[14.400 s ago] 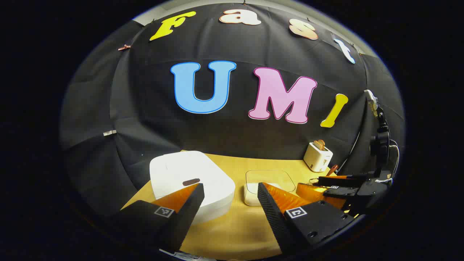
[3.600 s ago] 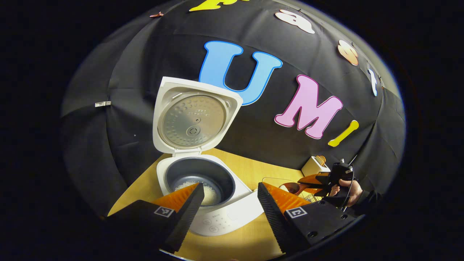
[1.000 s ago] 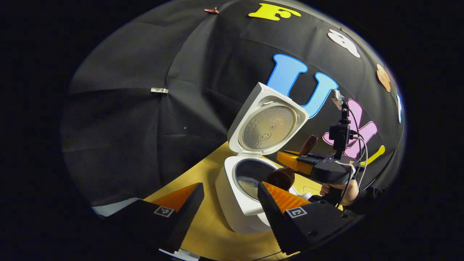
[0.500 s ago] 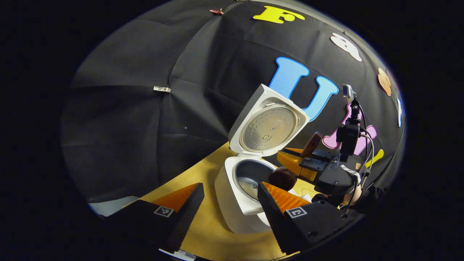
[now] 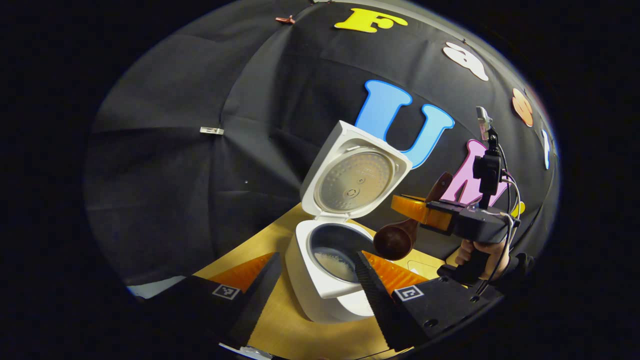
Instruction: Close the left gripper, press the button to open the rice cooker; take a wooden spoon from the chopstick holder with the right hand, scoop a spoonful of rice and pour it into the rice cooker, then put the wooden spoon back into the chopstick holder.
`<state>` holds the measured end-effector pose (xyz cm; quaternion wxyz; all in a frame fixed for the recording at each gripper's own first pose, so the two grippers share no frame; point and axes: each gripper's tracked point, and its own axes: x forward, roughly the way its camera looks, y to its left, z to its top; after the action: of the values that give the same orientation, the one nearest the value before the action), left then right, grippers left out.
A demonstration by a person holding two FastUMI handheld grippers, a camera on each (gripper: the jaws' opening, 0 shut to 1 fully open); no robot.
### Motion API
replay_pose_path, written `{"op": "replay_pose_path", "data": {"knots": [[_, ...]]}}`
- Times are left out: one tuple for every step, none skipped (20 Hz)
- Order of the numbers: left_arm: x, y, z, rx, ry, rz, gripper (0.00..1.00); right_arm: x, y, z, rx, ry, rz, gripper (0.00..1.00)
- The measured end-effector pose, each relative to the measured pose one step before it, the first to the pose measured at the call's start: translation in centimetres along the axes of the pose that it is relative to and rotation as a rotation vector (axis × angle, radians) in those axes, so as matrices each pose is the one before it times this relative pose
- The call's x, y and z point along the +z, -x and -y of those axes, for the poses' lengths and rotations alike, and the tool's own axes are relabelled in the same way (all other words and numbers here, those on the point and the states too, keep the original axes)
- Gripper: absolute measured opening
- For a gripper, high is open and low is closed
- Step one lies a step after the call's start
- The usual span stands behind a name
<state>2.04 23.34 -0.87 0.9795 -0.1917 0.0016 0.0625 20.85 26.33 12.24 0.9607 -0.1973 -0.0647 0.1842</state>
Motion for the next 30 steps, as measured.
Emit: {"op": "replay_pose_path", "data": {"knots": [[0.085, -0.273, 0.695, -0.0159, -0.01241, -0.00072, 0.96, 0.554, 0.798, 0.899, -0.01316, -0.0159, 0.01071, 0.2], [0.055, -0.257, 0.749, -0.01627, -0.0161, -0.00398, 0.96, 0.465, 0.753, 0.826, -0.01157, -0.01951, 0.00935, 0.2], [0.002, -0.28, 0.656, -0.0158, -0.02402, -0.00591, 0.96, 0.424, 0.81, 0.936, -0.0148, -0.01595, 0.0062, 0.2], [0.029, -0.314, 0.604, -0.01147, -0.02864, -0.00435, 0.96, 0.464, 0.775, 1.238, -0.02181, -0.00888, 0.01096, 0.2], [0.193, -0.53, 0.743, -0.01201, -0.02868, -0.00449, 0.96, 0.493, 0.965, 1.38, -0.02476, -0.00286, 0.01541, 0.2], [0.116, -0.284, 0.605, -0.01239, -0.02524, -0.00463, 0.96, 0.44, 0.805, 1.293, -0.02491, -0.0046, 0.01275, 0.2], [0.138, -0.454, 0.694, -0.0149, -0.02111, -0.00626, 0.96, 0.217, 0.983, 1.414, -0.02479, -0.01169, 0.00764, 0.2], [-0.096, -0.34, 0.704, -0.00529, -0.02107, -0.00913, 0.96, 0.129, 0.89, 1.588, -0.02482, -0.01617, 0.00328, 0.2], [0.24, -0.32, 0.548, 0.00372, -0.01686, -0.00316, 0.96, -0.019, 0.889, 1.694, -0.02776, -0.01424, 0.00137, 0.2], [0.319, -0.275, 0.898, -0.00841, -0.00779, 0.00048, 0.96, -0.135, 0.791, 1.936, -0.03206, -0.00571, 0.00156, 0.2], [0.363, -0.237, 1.009, -0.01511, -0.00324, 0.00576, 0.96, -0.132, 0.842, 2.089, -0.03613, 0.0005, 0.00439, 0.2], [0.445, 0.009, 0.7, -0.00993, -0.00641, 0.00717, 0.96, -0.027, 0.757, 2.135, -0.03871, -0.00133, 0.00565, 0.2], [0.33, -0.158, 0.734, -0.00527, -0.01053, 0.00409, 0.96, -0.082, 0.797, 2.062, -0.03587, -0.00714, 0.00156, 0.2], [0.102, -0.252, 0.671, -0.00525, -0.01238, 0.002, 0.96, -0.367, 0.655, 2.199, -0.0332, -0.01305, -0.00203, 0.2], [0.209, -0.301, 0.566, -0.00065, -0.01067, 0.00075, 0.96, -0.428, 0.642, 2.213, -0.03295, -0.01513, -0.00677, 0.2], [0.263, -0.177, 0.461, -0.00006, -0.00572, 0.00322, 0.96, -0.323, 0.543, 2.329, -0.03443, -0.00983, -0.00374, 0.2], [0.184, -0.298, 0.567, -0.00307, 0.00037, 0.0034, 0.96, -0.32, 0.442, 2.341, -0.03694, -0.00559, -0.00139, 0.2], [0.08, 0.048, 0.457, -0.00113, 0.00302, 0.00318, 0.96, -0.365, 0.202, 2.399, -0.03519, -0.00243, -0.00387, 0.2], [0.021, -0.152, 0.381, 0.00045, 0.00337, -0.00212, 0.96, -0.373, 0.153, 2.232, -0.03429, -0.00417, -0.00466, 0.2], [-0.148, -0.195, 0.263, 0.00224, 0.00294, -0.00441, 0.96, -0.425, 0.108, 2.11, -0.03179, -0.01091, -0.00595, 0.2], [-0.173, -0.138, 0.336, -0.00063, 0.00077, -0.00585, 0.96, -0.332, 0.171, 2.017, -0.0262, -0.01871, -0.00454, 0.2], [-0.184, -0.022, 0.272, 0.00185, -0.00062, -0.00561, 0.96, -0.351, -0.121, 1.959, -0.0243, -0.01919, -0.00486, 0.2], [-0.042, -0.072, 0.21, 0.00515, -0.0006, -0.00338, 0.96, -0.312, -0.059, 1.849, -0.02732, -0.01849, -0.00481, 0.2], [-0.195, 0.006, 0.151, 0.00557, 0.00217, -0.0039, 0.96, -0.396, -0.28, 1.91, -0.02543, -0.01796, -0.00615, 0.2], [-0.089, -0.025, 0.121, 0.00835, 0.00657, -0.00395, 0.95, -0.407, -0.185, 1.712, -0.02255, -0.0189, -0.00688, 0.2], [-0.214, -0.1, 0.048, 0.00976, 0.01046, -0.00686, 0.96, -0.501, -0.147, 1.591, -0.01682, -0.01948, -0.00979, 0.2], [-0.1, 0.058, 0.057, 0.01042, 0.01106, -0.00645, 0.95, -0.593, -0.28, 1.517, -0.01515, -0.01698, -0.01079, 0.2], [-0.097, -0.01, -0.001, 0.01339, 0.00562, -0.00344, 0.96, -0.681, -0.335, 1.655, -0.01682, -0.01446, -0.00995, 0.2], [0.073, 0.086, -0.032, 0.01748, -0.00222, -0.00145, 0.96, -0.815, -0.41, 1.474, -0.01695, -0.00866, -0.01126, 0.2], [0.187, 0.244, 0.141, 0.01243, -0.00798, 0.00191, 0.96, -1.157, -0.333, 1.244, -0.0151, -0.01198, -0.01699, 0.2]]}}
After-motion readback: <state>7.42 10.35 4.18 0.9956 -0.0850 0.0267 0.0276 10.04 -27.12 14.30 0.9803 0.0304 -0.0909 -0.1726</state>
